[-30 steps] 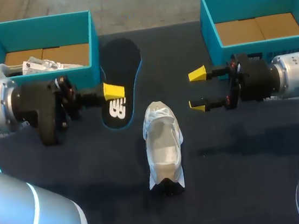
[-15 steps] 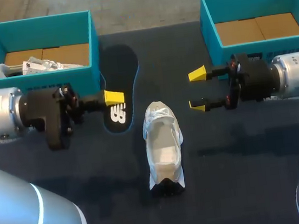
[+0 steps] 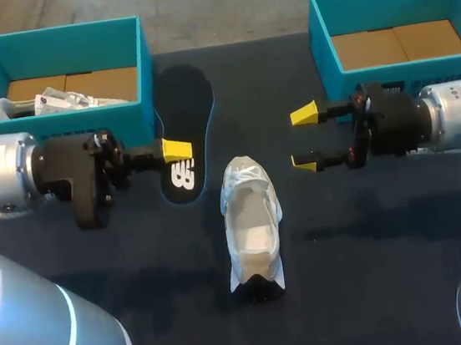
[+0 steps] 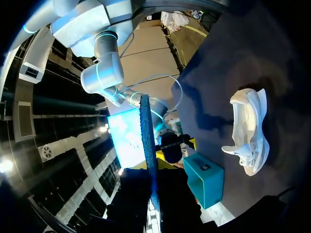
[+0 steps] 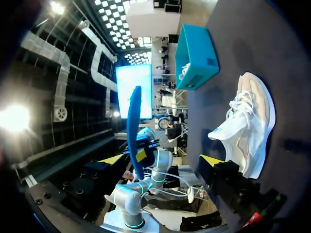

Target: Take the shoe out of the shoebox, open the shoe tongue, remove and reinsert the insole, then place the shoe into the shoebox

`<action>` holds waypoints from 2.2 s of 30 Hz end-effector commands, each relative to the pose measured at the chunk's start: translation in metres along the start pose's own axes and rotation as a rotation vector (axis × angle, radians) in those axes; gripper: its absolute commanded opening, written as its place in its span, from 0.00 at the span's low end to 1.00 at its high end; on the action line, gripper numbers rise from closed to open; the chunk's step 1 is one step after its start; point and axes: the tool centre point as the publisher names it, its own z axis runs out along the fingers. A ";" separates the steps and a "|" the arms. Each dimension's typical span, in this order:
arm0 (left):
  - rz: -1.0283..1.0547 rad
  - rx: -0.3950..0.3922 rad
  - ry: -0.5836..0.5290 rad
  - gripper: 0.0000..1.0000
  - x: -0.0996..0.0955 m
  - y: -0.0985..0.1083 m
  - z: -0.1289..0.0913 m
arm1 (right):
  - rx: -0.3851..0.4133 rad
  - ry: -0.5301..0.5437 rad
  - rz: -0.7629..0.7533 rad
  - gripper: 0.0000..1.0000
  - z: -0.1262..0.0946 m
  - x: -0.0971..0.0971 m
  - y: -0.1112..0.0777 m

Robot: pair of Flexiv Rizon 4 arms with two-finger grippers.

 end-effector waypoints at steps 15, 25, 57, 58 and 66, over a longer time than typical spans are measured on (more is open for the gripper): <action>0.050 0.003 -0.038 0.00 0.047 0.029 0.028 | -0.003 0.000 0.000 1.00 0.001 0.000 -0.001; 0.043 0.016 -0.055 0.00 0.048 0.024 0.037 | -0.003 0.000 0.000 1.00 0.001 0.000 -0.001; 0.074 -0.014 -0.064 0.00 0.061 0.010 0.050 | -0.018 -0.014 -0.030 1.00 0.036 0.018 0.026; 0.075 -0.015 -0.063 0.00 0.061 0.010 0.050 | -0.025 -0.011 -0.028 1.00 0.035 0.018 0.026; 0.090 -0.017 -0.065 0.00 0.059 0.010 0.052 | -0.045 -0.002 -0.040 0.83 0.034 0.022 0.026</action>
